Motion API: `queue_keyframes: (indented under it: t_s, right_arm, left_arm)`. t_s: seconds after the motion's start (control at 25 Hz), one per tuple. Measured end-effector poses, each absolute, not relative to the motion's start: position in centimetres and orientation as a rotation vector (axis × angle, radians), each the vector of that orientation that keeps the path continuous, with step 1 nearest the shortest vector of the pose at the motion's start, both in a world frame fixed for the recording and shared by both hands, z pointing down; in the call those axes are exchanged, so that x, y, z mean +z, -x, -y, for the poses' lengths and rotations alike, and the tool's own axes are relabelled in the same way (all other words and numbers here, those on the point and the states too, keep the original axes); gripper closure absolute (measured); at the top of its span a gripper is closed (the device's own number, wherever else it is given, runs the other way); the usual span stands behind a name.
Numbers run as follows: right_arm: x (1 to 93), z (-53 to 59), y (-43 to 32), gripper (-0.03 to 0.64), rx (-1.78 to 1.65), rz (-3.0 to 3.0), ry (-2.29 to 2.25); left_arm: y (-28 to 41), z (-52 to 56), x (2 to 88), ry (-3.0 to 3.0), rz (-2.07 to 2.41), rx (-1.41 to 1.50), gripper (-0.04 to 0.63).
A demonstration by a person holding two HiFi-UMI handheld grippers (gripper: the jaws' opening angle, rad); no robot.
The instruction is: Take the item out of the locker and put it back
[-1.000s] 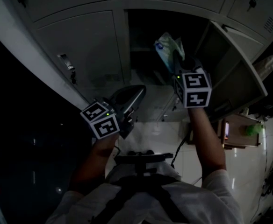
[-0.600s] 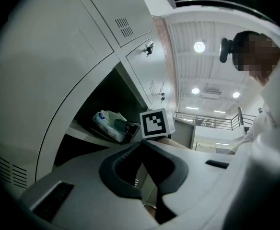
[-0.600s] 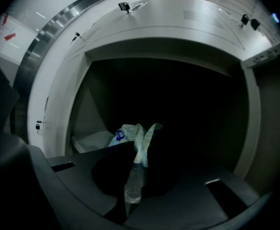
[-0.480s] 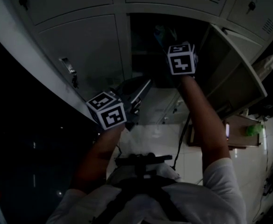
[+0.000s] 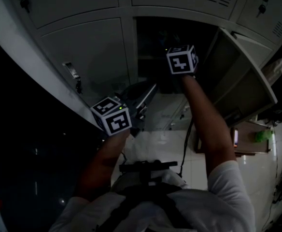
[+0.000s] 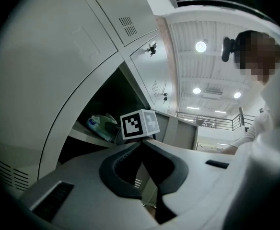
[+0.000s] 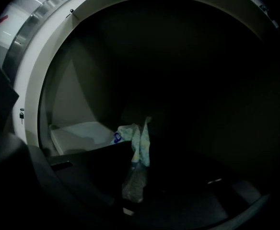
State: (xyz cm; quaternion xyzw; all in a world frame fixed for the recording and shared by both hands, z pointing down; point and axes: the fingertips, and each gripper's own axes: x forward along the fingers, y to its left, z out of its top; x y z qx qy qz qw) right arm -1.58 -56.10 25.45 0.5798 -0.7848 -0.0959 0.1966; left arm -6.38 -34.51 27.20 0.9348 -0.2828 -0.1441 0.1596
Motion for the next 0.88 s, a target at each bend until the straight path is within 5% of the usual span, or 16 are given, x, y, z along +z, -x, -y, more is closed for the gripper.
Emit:
queue_keyframes:
  t_s: [0.32, 0.88]
  right_arm:
    - [26.1, 55.8, 1.6, 0.457, -0.195, 2.23, -1.575]
    - [23.2, 53.9, 0.7, 0.373, -0.268, 2.326, -1.632]
  left_arm:
    - [6.3, 34.8, 27.3, -2.663, 0.821, -0.397, 0.597]
    - [6.4, 34.6, 27.1, -2.67, 0.858, -0.373, 0.597]
